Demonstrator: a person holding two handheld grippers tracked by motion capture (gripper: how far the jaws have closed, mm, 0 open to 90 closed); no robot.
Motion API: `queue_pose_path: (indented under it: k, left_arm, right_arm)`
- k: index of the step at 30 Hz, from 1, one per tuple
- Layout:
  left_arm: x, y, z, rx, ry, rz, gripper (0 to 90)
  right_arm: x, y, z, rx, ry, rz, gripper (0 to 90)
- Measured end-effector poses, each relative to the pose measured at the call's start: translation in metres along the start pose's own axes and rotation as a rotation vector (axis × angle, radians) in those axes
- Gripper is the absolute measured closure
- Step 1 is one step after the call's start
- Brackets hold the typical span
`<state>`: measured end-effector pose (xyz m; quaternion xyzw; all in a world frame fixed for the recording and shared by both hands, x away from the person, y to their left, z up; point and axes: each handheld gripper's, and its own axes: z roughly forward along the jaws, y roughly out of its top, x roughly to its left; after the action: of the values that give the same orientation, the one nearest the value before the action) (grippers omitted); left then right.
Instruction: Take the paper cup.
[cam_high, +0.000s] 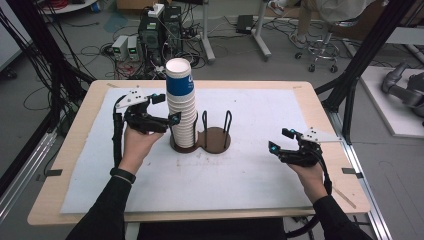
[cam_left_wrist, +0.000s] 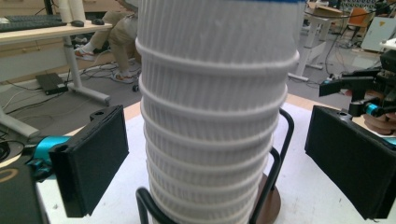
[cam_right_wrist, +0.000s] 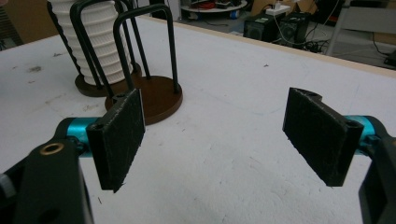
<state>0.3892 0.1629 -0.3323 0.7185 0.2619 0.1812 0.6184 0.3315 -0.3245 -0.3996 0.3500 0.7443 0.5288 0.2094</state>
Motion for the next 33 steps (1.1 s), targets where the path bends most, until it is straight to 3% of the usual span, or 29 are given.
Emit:
queue_pose_path:
  k: [15,33]
  left_arm:
    - [0.005,0.006,0.023,0.009,-0.035,-0.012,6.1]
    - [0.005,0.006,0.026,0.010,-0.030,-0.008,10.6]
  right_arm:
    - [0.000,0.000,0.001,0.004,0.006,-0.009,21.4]
    - [0.004,0.001,0.004,0.011,0.012,-0.009,21.5]
